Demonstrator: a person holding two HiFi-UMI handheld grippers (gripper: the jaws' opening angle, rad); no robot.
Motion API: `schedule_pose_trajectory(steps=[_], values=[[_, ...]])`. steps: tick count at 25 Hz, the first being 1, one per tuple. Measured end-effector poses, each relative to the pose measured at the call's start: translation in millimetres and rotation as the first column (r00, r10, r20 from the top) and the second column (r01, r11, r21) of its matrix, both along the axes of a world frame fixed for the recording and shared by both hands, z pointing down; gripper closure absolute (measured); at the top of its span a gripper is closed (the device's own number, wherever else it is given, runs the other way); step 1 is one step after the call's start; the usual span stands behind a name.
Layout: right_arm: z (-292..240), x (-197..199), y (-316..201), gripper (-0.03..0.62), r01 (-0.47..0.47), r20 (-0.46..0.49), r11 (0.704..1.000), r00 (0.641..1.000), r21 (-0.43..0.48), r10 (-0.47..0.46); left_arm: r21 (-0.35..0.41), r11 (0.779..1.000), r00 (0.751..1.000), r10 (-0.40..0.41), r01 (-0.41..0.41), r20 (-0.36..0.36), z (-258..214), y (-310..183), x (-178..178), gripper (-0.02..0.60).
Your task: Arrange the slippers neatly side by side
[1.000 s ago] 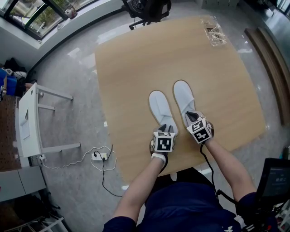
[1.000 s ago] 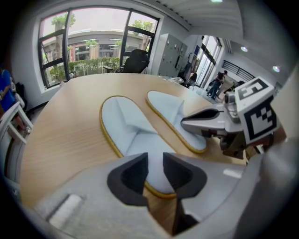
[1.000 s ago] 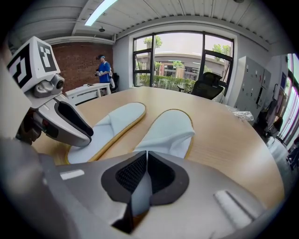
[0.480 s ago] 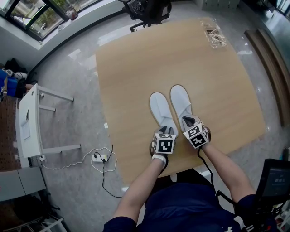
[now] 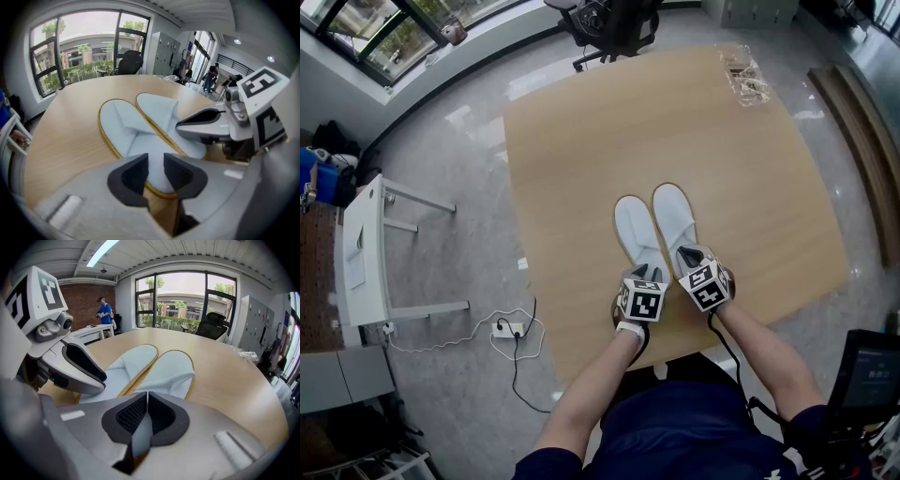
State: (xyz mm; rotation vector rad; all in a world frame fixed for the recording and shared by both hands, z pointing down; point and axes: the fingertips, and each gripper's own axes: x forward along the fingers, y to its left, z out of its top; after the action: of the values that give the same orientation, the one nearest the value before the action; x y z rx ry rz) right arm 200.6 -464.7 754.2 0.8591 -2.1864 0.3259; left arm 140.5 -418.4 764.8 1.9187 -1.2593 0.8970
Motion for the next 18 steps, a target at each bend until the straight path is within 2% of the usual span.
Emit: schedule_pose_trajectory(steps=[6, 11, 16, 18], values=[[-32.9, -0.7, -5.2, 0.577, -0.092, 0.133, 0.995, 0.987, 0.031, 0.087, 0.073, 0.997, 0.999, -0.007, 0.009, -0.033, -32.6, -3.4, -4.6, 0.466], [-69.4, -1.2, -2.4, 0.577, -0.139, 0.235, 0.990, 0.963, 0.028, 0.129, 0.132, 0.990, 0.977, -0.018, 0.046, -0.211, -86.3, 1.8, 8.1, 0.479], [-104.4, 0.0, 14.0, 0.577, -0.167, 0.318, 0.986, 0.936, 0.017, 0.153, 0.185, 0.977, 0.951, -0.042, 0.103, -0.306, -131.0, 23.5, 1.9, 0.486], [-120.9, -1.6, 18.5, 0.577, -0.163, 0.355, 0.987, 0.923, 0.009, 0.150, 0.225, 0.968, 0.946, -0.029, 0.107, -0.323, -151.1, 30.1, 1.3, 0.491]])
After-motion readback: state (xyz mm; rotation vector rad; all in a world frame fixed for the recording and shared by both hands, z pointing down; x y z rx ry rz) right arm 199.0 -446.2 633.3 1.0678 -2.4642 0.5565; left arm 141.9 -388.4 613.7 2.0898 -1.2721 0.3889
